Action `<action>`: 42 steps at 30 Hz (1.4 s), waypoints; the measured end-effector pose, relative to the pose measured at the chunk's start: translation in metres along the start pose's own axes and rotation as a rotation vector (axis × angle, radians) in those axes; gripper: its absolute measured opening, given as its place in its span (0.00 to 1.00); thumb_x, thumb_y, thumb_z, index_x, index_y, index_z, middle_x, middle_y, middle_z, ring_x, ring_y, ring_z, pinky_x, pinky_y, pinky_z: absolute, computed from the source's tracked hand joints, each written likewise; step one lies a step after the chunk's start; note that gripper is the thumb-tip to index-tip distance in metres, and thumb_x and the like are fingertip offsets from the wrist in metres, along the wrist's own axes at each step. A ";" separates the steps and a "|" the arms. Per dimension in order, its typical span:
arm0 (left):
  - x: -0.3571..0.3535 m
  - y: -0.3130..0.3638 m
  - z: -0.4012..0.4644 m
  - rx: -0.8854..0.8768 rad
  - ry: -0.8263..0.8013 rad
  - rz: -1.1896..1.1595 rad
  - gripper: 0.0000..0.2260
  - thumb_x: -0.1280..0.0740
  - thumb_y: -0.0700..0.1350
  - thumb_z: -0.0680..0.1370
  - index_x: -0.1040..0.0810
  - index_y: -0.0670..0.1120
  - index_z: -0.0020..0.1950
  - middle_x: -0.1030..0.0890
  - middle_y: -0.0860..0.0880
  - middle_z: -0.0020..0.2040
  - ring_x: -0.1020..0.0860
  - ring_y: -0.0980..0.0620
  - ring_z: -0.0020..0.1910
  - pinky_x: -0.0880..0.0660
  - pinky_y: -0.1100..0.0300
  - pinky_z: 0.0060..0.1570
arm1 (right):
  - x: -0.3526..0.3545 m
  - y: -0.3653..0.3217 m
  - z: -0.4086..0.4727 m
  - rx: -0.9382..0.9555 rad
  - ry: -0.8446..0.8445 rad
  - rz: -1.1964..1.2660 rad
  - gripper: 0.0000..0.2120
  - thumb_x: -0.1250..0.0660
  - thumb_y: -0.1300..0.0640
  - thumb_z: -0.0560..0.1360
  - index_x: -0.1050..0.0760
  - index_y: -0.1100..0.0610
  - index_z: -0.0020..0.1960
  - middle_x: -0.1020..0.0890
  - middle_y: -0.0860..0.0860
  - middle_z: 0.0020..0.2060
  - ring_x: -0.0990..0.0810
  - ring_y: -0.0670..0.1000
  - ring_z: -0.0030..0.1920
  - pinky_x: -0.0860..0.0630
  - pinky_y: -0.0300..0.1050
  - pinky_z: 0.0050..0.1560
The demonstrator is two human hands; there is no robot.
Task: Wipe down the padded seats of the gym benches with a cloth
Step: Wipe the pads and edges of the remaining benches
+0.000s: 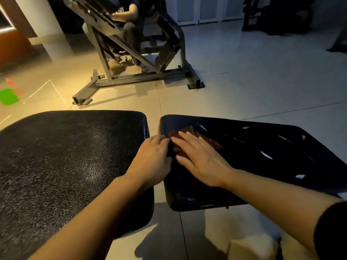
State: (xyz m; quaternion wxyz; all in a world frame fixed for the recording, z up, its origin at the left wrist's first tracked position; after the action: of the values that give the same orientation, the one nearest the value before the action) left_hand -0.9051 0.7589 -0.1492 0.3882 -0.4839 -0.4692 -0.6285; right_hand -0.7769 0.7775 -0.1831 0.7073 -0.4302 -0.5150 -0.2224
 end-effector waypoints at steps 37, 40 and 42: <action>0.002 -0.011 0.010 -0.008 0.094 0.028 0.24 0.38 0.55 0.80 0.33 0.44 0.71 0.32 0.48 0.72 0.40 0.50 0.73 0.49 0.62 0.71 | 0.006 0.066 0.105 -0.346 0.203 0.096 0.20 0.48 0.47 0.83 0.34 0.51 0.72 0.30 0.54 0.69 0.32 0.56 0.68 0.32 0.52 0.64; 0.002 -0.013 0.012 -0.011 0.103 0.026 0.23 0.36 0.54 0.78 0.30 0.43 0.68 0.29 0.47 0.69 0.37 0.49 0.70 0.45 0.60 0.70 | 0.004 0.023 0.112 -0.154 0.204 0.094 0.18 0.46 0.48 0.82 0.32 0.51 0.70 0.30 0.51 0.69 0.32 0.52 0.68 0.32 0.50 0.64; 0.003 -0.013 0.012 -0.014 0.115 0.014 0.21 0.35 0.53 0.77 0.27 0.44 0.66 0.26 0.47 0.66 0.34 0.49 0.68 0.42 0.60 0.68 | 0.001 0.001 0.113 -0.024 0.178 0.085 0.18 0.45 0.49 0.82 0.31 0.50 0.70 0.30 0.49 0.69 0.34 0.50 0.69 0.34 0.47 0.65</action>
State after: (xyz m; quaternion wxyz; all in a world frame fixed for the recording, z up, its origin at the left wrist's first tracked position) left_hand -0.9151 0.7739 -0.1484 0.4157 -0.4529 -0.4382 -0.6558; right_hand -0.8364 0.8723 -0.1713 0.7537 -0.4388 -0.4288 -0.2356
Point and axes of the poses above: each hand's wrist, its own z-axis towards the middle knuckle, its own x-axis out of the back of the hand, y = z × x, the point moved 5 cm from there along z, towards the middle knuckle
